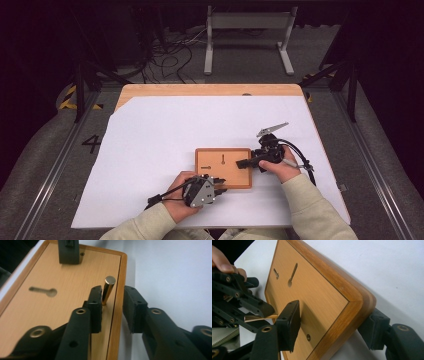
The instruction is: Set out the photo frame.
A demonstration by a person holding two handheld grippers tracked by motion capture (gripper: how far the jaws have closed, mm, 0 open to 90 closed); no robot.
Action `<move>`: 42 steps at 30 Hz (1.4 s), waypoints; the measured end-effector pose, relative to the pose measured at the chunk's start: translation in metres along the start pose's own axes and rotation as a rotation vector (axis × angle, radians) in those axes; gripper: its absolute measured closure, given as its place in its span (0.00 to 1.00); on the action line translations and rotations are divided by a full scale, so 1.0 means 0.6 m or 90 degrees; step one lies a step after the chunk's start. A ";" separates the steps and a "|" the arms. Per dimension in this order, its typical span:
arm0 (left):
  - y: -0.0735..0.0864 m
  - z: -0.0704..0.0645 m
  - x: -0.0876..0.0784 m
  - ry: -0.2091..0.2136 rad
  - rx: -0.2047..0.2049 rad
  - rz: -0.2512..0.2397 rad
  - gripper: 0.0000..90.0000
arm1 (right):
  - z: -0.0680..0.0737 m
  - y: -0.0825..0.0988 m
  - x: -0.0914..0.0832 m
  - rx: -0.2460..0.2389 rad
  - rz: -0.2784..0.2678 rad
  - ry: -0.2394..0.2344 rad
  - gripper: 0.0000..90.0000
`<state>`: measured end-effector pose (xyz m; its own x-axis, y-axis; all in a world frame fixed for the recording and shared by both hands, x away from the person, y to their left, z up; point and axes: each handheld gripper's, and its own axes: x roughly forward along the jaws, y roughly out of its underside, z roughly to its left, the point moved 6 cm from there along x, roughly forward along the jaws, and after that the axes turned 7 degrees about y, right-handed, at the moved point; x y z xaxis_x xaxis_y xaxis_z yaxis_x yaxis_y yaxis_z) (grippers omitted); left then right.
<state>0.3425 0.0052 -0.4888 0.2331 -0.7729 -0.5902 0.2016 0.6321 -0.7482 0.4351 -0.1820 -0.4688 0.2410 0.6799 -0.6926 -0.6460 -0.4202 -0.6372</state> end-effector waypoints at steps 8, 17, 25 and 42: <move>-0.010 0.010 -0.073 0.027 -0.108 -0.126 0.48 | 0.014 -0.003 -0.011 -0.044 -0.015 0.024 0.46; 0.006 0.050 -0.153 -0.041 -0.169 -0.210 0.46 | 0.032 -0.003 -0.028 -0.089 -0.031 0.038 0.52; 0.059 0.089 -0.200 -0.110 -0.250 -0.222 0.47 | 0.056 0.005 -0.048 -0.160 -0.047 0.058 0.57; 0.122 0.115 -0.185 -0.140 -0.331 -0.145 0.43 | 0.103 0.038 -0.082 -0.288 -0.065 0.065 0.69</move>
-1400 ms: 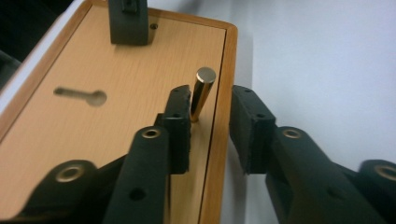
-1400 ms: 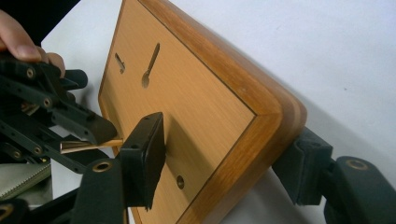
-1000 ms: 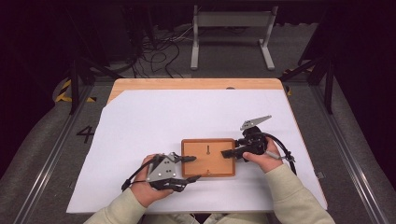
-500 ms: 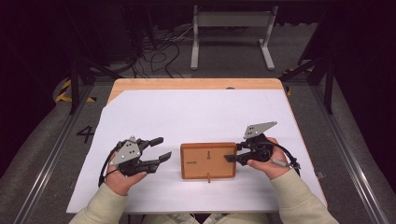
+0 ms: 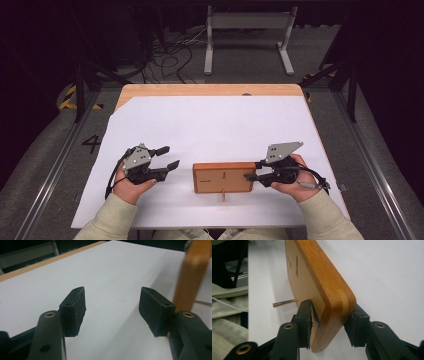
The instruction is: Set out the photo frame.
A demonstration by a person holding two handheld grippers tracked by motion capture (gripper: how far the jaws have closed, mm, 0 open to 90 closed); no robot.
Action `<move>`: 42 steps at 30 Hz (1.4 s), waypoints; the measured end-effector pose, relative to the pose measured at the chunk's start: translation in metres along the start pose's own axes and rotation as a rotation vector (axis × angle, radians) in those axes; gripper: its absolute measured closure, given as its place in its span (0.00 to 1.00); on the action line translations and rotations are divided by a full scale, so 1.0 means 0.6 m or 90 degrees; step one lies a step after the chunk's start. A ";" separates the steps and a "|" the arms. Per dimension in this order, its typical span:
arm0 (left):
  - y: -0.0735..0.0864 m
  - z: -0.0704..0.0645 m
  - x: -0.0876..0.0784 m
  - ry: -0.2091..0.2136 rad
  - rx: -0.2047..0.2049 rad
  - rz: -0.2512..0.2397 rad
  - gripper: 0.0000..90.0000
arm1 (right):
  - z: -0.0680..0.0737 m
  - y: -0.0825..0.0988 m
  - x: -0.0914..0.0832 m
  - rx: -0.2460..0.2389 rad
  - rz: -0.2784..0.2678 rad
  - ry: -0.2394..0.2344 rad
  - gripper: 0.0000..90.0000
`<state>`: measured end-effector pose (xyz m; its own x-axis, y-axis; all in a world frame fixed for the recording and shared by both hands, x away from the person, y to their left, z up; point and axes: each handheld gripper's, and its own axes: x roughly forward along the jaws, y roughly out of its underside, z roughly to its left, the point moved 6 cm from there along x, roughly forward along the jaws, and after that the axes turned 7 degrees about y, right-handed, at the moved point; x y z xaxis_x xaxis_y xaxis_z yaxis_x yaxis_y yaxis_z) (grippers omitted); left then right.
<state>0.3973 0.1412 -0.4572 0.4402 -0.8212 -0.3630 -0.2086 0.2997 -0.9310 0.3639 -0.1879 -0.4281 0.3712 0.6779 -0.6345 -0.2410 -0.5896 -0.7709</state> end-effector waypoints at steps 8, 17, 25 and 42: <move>0.007 0.003 0.006 -0.001 -0.004 0.015 0.43 | 0.027 0.010 -0.011 -0.028 0.015 -0.011 0.70; 0.011 0.004 0.009 -0.001 -0.011 0.026 0.43 | 0.045 0.030 -0.012 -0.037 0.051 -0.026 0.63; 0.012 0.005 0.008 -0.005 -0.014 0.030 0.43 | 0.057 0.041 -0.012 -0.048 0.082 -0.028 0.55; 0.014 0.004 0.010 -0.007 -0.011 0.039 0.45 | 0.057 0.099 0.020 -0.042 0.214 -0.059 1.00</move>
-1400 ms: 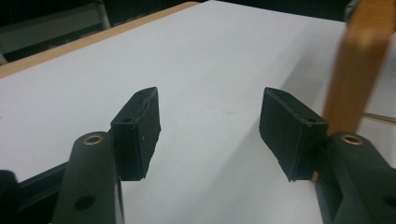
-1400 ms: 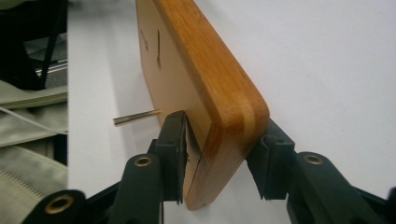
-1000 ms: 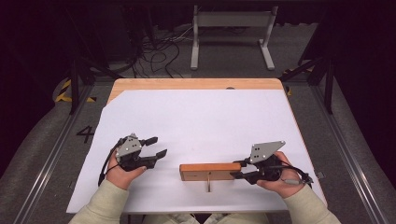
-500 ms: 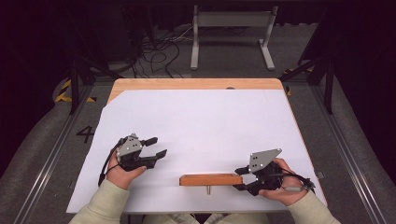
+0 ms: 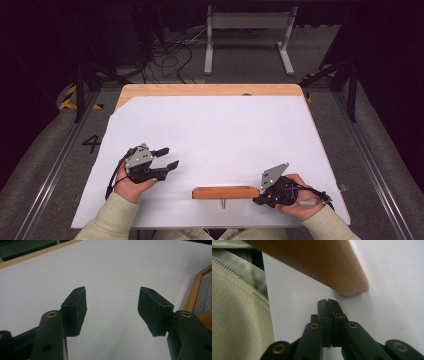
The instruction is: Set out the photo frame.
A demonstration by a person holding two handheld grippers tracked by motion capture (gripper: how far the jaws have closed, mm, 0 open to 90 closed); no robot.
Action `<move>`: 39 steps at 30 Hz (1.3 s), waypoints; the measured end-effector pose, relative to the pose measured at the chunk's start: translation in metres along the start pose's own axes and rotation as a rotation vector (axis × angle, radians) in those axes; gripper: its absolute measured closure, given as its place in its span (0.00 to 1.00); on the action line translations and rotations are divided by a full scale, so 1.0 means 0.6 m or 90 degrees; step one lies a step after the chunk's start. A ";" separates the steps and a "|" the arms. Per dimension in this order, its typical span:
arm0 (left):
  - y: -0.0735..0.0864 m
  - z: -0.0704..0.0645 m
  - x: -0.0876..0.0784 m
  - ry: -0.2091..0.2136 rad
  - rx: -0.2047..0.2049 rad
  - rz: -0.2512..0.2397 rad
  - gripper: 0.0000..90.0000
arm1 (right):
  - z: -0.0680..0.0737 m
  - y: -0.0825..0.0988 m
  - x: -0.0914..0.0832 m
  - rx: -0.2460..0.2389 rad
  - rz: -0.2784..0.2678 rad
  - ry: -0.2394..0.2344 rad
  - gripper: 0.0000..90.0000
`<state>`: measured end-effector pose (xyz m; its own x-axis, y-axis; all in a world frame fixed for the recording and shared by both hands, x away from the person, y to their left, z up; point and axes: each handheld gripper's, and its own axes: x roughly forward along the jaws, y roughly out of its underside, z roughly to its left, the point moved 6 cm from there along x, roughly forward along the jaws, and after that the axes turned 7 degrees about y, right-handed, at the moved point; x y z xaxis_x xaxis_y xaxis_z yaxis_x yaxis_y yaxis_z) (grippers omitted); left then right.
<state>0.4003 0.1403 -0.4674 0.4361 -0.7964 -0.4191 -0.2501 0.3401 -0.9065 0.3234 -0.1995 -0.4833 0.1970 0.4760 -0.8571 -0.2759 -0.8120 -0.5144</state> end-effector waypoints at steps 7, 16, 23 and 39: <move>0.001 0.001 -0.001 0.000 -0.002 -0.001 0.45 | -0.012 -0.003 0.013 0.055 -0.020 0.002 1.00; 0.002 0.001 0.000 -0.004 -0.006 0.004 0.45 | -0.042 -0.016 0.016 0.118 -0.062 0.037 1.00; 0.004 0.002 -0.001 -0.007 -0.007 0.004 0.45 | -0.072 -0.042 0.028 0.156 -0.098 0.050 1.00; 0.011 0.007 -0.009 -0.030 -0.020 0.010 0.44 | -0.127 -0.105 0.061 0.201 -0.138 0.076 1.00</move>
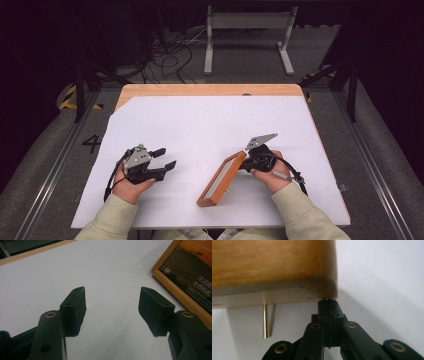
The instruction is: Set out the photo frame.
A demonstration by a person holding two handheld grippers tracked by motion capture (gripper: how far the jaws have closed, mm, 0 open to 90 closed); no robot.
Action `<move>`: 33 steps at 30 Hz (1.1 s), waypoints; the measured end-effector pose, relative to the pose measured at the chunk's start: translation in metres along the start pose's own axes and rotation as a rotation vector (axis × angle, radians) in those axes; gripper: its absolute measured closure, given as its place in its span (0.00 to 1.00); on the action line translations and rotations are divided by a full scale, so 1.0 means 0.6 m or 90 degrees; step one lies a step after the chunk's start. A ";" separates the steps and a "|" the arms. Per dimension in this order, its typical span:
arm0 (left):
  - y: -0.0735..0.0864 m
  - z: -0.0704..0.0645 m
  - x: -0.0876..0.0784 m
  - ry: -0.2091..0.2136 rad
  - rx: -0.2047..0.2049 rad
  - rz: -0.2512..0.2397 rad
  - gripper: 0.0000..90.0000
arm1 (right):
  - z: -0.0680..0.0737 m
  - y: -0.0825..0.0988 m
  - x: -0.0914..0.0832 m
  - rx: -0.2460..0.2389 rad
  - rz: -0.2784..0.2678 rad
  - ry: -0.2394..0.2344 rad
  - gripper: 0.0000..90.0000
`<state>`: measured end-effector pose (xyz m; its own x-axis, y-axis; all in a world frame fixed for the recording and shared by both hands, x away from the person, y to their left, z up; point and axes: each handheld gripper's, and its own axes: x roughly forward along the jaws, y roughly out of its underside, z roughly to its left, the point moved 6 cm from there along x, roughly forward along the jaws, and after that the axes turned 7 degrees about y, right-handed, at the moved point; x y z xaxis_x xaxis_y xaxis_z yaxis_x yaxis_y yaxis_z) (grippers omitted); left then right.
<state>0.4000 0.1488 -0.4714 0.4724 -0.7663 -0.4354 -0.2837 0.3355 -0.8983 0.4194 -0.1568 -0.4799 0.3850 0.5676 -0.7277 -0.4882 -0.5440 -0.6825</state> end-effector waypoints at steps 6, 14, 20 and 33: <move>0.002 0.003 -0.004 0.005 -0.016 -0.007 0.41 | -0.003 -0.018 0.017 -0.004 0.002 -0.007 1.00; 0.004 0.005 -0.006 0.009 -0.024 -0.010 0.40 | 0.002 -0.056 0.046 -0.028 -0.007 -0.006 1.00; 0.004 0.006 -0.006 0.009 -0.023 -0.009 0.40 | 0.008 -0.074 0.066 -0.040 -0.008 -0.023 1.00; 0.002 0.010 -0.006 0.015 -0.030 0.009 0.33 | 0.006 -0.087 0.051 -0.054 -0.017 0.011 0.93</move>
<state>0.4030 0.1552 -0.4711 0.4490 -0.7742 -0.4461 -0.3288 0.3210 -0.8882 0.4536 -0.1092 -0.4663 0.4114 0.5725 -0.7092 -0.4091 -0.5794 -0.7050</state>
